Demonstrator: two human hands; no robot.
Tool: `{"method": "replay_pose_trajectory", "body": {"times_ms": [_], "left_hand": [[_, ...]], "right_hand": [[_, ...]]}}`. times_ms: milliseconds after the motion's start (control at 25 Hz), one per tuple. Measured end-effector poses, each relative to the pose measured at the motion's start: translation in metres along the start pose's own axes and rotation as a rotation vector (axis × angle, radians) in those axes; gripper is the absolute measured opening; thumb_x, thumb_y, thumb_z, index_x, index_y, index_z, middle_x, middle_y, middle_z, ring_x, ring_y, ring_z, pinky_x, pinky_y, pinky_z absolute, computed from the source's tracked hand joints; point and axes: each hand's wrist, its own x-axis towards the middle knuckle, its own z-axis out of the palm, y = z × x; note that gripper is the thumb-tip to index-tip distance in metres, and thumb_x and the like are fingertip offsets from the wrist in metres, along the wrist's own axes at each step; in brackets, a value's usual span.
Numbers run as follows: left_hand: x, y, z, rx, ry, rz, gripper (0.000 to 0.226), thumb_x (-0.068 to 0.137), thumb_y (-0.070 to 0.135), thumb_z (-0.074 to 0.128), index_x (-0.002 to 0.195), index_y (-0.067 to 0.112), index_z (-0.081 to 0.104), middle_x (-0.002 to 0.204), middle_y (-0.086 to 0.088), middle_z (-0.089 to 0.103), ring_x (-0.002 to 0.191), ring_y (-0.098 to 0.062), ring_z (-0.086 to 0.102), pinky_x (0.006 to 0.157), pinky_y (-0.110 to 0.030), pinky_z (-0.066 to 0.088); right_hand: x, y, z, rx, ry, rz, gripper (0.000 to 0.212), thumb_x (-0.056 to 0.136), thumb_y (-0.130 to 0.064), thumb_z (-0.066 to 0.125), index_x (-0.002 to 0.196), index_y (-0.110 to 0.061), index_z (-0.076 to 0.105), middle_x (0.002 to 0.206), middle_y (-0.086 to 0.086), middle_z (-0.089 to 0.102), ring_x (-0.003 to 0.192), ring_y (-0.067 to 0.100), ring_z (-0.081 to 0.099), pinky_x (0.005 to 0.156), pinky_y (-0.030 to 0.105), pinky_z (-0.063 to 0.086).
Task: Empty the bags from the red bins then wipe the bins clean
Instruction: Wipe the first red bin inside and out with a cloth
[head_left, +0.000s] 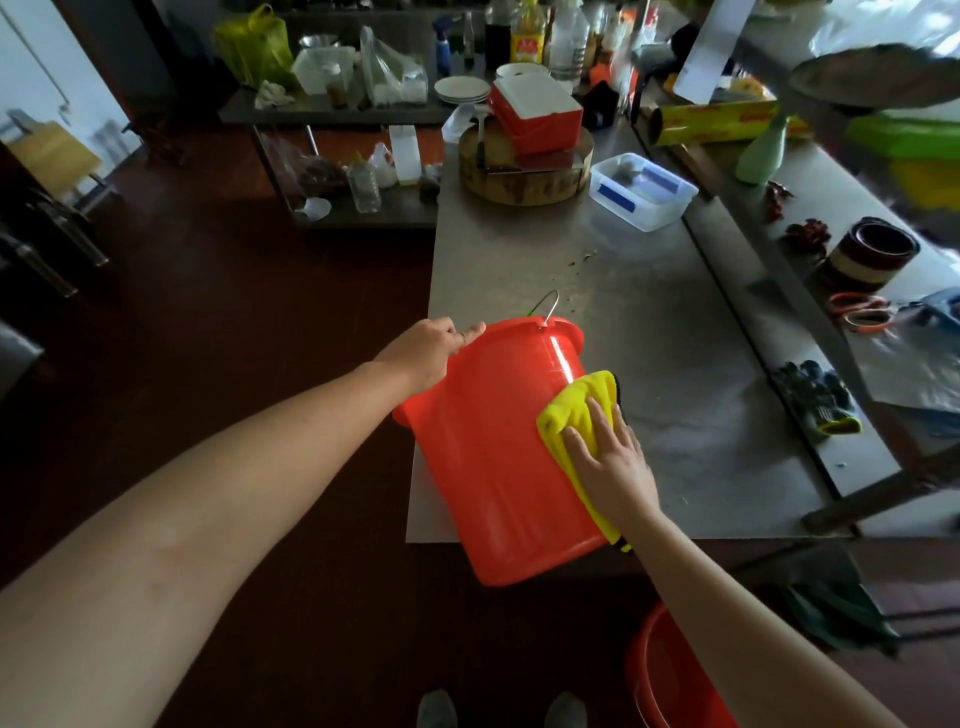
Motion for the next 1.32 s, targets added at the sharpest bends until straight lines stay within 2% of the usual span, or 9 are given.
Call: {"method": "replay_pose_trajectory", "body": {"times_ms": [120, 240, 400, 560, 800, 1000, 1080, 1160, 1320], "left_hand": [[0.006, 0.001, 0.001, 0.043, -0.008, -0.02, 0.07, 0.095, -0.008, 0.039, 0.153, 0.03, 0.034, 0.106, -0.005, 0.053, 0.1, -0.026, 0.055, 0.08, -0.027, 0.044], [0.004, -0.004, -0.003, 0.094, -0.04, -0.02, 0.056, 0.101, 0.005, 0.041, 0.152, 0.027, 0.038, 0.109, -0.012, 0.06, 0.098, -0.032, 0.059, 0.081, -0.037, 0.049], [0.005, 0.001, -0.011, 0.019, 0.056, -0.025, 0.034, 0.104, 0.025, 0.049, 0.13, 0.009, 0.064, 0.114, -0.013, 0.064, 0.103, -0.035, 0.063, 0.087, -0.044, 0.052], [0.012, 0.009, -0.01, 0.052, -0.013, -0.039, 0.04, 0.104, 0.019, 0.049, 0.144, 0.018, 0.053, 0.114, -0.017, 0.061, 0.109, -0.036, 0.057, 0.092, -0.044, 0.05], [0.018, 0.012, -0.007, 0.02, -0.029, -0.11, 0.035, 0.107, 0.02, 0.044, 0.138, 0.014, 0.058, 0.105, -0.01, 0.054, 0.112, -0.032, 0.053, 0.093, -0.041, 0.047], [0.02, 0.007, -0.001, 0.04, 0.009, -0.113, 0.034, 0.108, 0.031, 0.042, 0.125, 0.014, 0.066, 0.096, 0.001, 0.046, 0.106, -0.025, 0.05, 0.069, -0.034, 0.036], [0.022, 0.011, -0.002, 0.041, 0.004, -0.1, 0.033, 0.107, 0.031, 0.042, 0.128, 0.018, 0.065, 0.098, 0.001, 0.048, 0.106, -0.024, 0.05, 0.069, -0.034, 0.037], [0.023, 0.014, -0.002, 0.02, 0.009, -0.092, 0.035, 0.108, 0.032, 0.04, 0.13, 0.019, 0.064, 0.096, 0.003, 0.047, 0.105, -0.024, 0.051, 0.072, -0.036, 0.043], [0.021, 0.019, -0.005, -0.012, 0.007, -0.106, 0.033, 0.108, 0.03, 0.042, 0.132, 0.019, 0.063, 0.093, 0.004, 0.047, 0.102, -0.023, 0.051, 0.083, -0.044, 0.05]], "right_hand": [[-0.02, -0.017, 0.015, -0.204, 0.037, -0.165, 0.075, 0.091, -0.081, 0.025, 0.155, -0.053, 0.001, 0.169, -0.011, -0.008, 0.156, 0.026, -0.005, 0.123, 0.053, 0.011], [-0.042, -0.034, 0.035, -0.388, 0.057, -0.405, 0.074, 0.093, -0.08, 0.023, 0.157, -0.051, 0.002, 0.169, -0.01, -0.014, 0.153, 0.03, -0.02, 0.123, 0.058, -0.001], [-0.053, -0.048, 0.054, -0.49, 0.069, -0.554, 0.07, 0.096, -0.076, 0.024, 0.158, -0.049, 0.009, 0.169, -0.008, -0.011, 0.153, 0.034, -0.02, 0.12, 0.067, -0.001], [-0.057, -0.05, 0.062, -0.527, 0.095, -0.591, 0.07, 0.096, -0.074, 0.027, 0.158, -0.045, 0.015, 0.17, -0.005, -0.006, 0.153, 0.036, -0.018, 0.119, 0.069, 0.0], [-0.055, -0.079, 0.085, -0.744, 0.01, -0.792, 0.067, 0.094, -0.066, 0.039, 0.155, -0.038, 0.034, 0.17, 0.0, 0.004, 0.153, 0.036, -0.017, 0.118, 0.067, -0.006], [-0.04, -0.064, 0.059, -0.542, 0.077, -0.652, 0.067, 0.094, -0.074, 0.032, 0.155, -0.049, 0.024, 0.17, -0.007, -0.003, 0.155, 0.025, -0.016, 0.123, 0.06, 0.002], [-0.032, -0.044, 0.045, -0.428, 0.099, -0.494, 0.07, 0.092, -0.08, 0.028, 0.155, -0.054, 0.014, 0.169, -0.012, -0.008, 0.155, 0.02, -0.016, 0.125, 0.052, 0.0], [-0.023, -0.02, 0.033, -0.259, 0.1, -0.306, 0.075, 0.087, -0.085, 0.028, 0.154, -0.055, 0.014, 0.169, -0.015, -0.001, 0.156, 0.017, -0.004, 0.123, 0.045, 0.012], [-0.015, 0.017, 0.019, 0.201, -0.009, -0.011, 0.077, 0.079, -0.088, 0.034, 0.15, -0.061, 0.02, 0.168, -0.013, 0.014, 0.153, 0.02, 0.021, 0.118, 0.05, 0.031]]}}
